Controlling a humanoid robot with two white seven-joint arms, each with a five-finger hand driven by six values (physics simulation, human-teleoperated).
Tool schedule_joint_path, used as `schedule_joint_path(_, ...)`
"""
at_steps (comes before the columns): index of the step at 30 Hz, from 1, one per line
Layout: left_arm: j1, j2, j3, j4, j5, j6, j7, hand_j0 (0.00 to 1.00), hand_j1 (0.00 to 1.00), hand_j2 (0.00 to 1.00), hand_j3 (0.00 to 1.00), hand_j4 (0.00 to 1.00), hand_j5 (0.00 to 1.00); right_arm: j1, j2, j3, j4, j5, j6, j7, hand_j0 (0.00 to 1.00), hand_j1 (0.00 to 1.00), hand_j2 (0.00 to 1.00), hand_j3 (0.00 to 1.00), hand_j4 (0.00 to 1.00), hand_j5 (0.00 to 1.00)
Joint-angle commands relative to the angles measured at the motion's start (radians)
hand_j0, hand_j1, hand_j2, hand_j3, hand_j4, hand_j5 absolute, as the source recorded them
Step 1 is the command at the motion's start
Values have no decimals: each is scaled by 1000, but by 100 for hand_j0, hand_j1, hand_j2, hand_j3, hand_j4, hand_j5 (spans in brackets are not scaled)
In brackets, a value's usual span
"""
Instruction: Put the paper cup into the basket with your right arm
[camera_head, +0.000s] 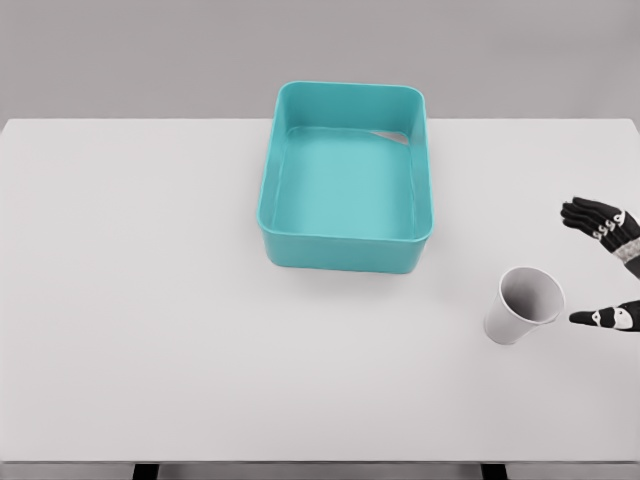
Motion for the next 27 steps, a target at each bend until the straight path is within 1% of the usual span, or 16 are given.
schedule_joint_path(1,0,0,1,0,0,0,0,100,100,100,100,100,100,-2,22,3,28,-6,6,0,100,100,100,100,100,100)
schedule_joint_path(5,0,0,1,0,0,0,0,100,100,100,100,100,100,-2,54,6,60,-5,8,0,100,100,100,100,100,100)
schedule_joint_path(7,0,0,0,0,0,0,0,100,100,100,100,100,100,-5,56,40,72,-6,28,0,100,100,100,100,100,100)
schedule_joint_path(10,0,0,0,0,0,0,0,100,100,100,100,100,100,-8,79,49,76,4,51,0,100,100,100,100,100,100)
schedule_joint_path(16,0,0,0,0,0,0,0,100,100,100,100,100,100,-6,82,51,76,14,72,0,100,100,100,100,100,100)
schedule_joint_path(19,0,0,0,0,0,0,0,100,100,100,100,100,100,-11,116,49,94,14,101,0,100,100,100,100,100,100)
schedule_joint_path(25,0,0,1,0,0,0,0,100,100,100,100,100,100,-9,145,51,115,17,103,0,100,100,100,100,100,100)
schedule_joint_path(27,0,0,0,0,0,0,0,100,100,100,100,100,100,-11,145,79,131,17,103,0,100,100,100,100,100,100)
